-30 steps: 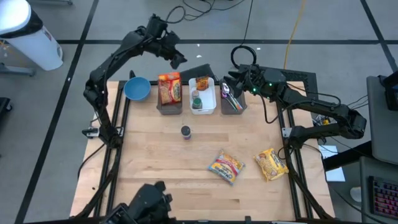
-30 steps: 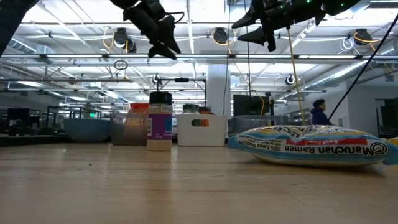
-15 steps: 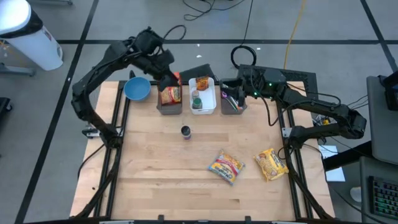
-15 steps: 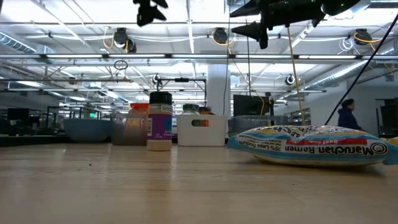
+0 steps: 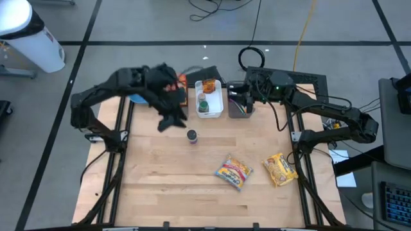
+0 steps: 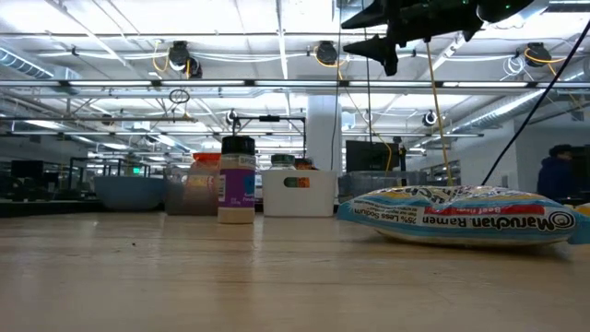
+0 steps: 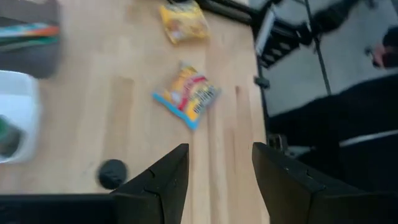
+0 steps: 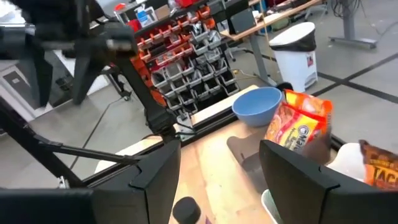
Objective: Pick & Place Food Item
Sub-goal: Put the blue noodle pack into the left black bin
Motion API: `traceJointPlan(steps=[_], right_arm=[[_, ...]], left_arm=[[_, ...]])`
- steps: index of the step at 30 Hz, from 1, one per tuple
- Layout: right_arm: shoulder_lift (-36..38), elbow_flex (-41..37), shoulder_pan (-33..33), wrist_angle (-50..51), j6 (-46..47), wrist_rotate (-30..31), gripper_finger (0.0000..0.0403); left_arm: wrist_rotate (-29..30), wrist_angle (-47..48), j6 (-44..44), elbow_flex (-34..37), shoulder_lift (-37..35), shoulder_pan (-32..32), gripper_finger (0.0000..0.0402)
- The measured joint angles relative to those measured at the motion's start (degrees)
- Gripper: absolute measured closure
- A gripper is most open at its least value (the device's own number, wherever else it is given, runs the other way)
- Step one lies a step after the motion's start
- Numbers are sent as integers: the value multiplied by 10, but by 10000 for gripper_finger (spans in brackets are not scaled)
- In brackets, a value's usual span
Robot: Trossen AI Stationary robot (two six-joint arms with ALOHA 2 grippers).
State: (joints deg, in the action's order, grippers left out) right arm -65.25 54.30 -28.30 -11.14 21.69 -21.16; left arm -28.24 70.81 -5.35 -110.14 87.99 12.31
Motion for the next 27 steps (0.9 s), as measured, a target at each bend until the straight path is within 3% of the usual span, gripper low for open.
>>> traceJointPlan(steps=[4, 11, 18, 22, 27], right_arm=[[0, 0, 16, -2, 8, 8, 190], [-19, 0, 75, -1, 67, 105, 190], [-38, 0, 192, -3, 105, 316, 190], [-32, 0, 251, -2, 102, 401, 190], [-24, 0, 301, -4, 89, 419, 190]], left_arm=[[-2, -10, -1, 56, 1, -33, 215], [-2, -7, 69, 158, 1, -55, 215], [-2, -61, 126, 251, -49, -59, 215], [-2, -155, 70, 336, -133, -47, 215], [20, -295, -40, 428, -241, -47, 215]])
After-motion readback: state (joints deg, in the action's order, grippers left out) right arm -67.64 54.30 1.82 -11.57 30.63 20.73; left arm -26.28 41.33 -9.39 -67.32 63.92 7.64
